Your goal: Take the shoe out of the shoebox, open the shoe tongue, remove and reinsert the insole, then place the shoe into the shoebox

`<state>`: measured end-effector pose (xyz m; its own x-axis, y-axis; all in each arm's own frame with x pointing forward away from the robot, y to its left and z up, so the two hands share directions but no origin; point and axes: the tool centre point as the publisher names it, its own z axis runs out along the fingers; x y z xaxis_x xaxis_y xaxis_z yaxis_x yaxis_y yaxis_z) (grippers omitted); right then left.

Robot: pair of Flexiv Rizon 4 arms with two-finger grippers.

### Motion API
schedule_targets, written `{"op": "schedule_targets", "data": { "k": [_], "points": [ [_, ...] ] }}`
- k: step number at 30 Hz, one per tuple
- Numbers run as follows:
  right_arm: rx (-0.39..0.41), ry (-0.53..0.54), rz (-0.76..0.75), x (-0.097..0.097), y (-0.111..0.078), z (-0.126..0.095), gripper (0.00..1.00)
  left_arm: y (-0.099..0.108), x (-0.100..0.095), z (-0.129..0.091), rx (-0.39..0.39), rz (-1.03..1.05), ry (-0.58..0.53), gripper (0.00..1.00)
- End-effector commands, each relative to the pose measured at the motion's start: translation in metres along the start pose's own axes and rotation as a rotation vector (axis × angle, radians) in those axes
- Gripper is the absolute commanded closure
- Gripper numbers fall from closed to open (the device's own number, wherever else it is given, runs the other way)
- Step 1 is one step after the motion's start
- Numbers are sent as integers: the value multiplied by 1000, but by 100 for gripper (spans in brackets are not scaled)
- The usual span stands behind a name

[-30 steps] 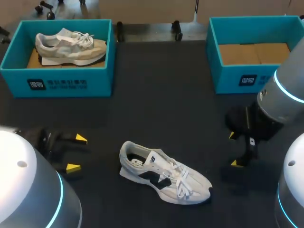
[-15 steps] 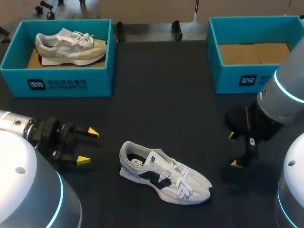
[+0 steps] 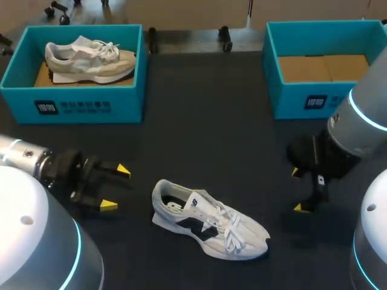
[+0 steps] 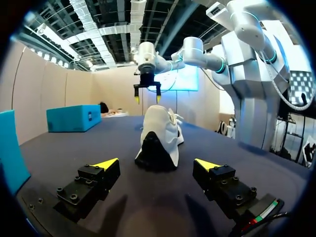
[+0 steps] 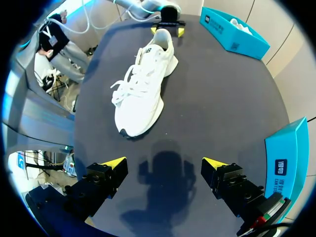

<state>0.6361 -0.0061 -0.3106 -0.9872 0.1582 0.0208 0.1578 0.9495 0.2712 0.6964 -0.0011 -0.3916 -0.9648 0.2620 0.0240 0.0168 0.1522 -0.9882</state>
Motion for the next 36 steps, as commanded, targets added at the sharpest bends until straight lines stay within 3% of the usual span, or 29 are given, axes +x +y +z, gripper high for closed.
{"op": "schedule_targets", "data": {
  "k": [1, 10, 36],
  "points": [
    [0, -2, -1, 1, 0, 1, 0, 8, -14, 12, 10, -14, 57, 0],
    [0, -2, -1, 1, 0, 1, 0, 11, -13, 39, 9, -16, 87, 0],
    [0, -2, -1, 1, 0, 1, 0, 2, -8, 77, -10, -6, 171, 0]
  ]
}}
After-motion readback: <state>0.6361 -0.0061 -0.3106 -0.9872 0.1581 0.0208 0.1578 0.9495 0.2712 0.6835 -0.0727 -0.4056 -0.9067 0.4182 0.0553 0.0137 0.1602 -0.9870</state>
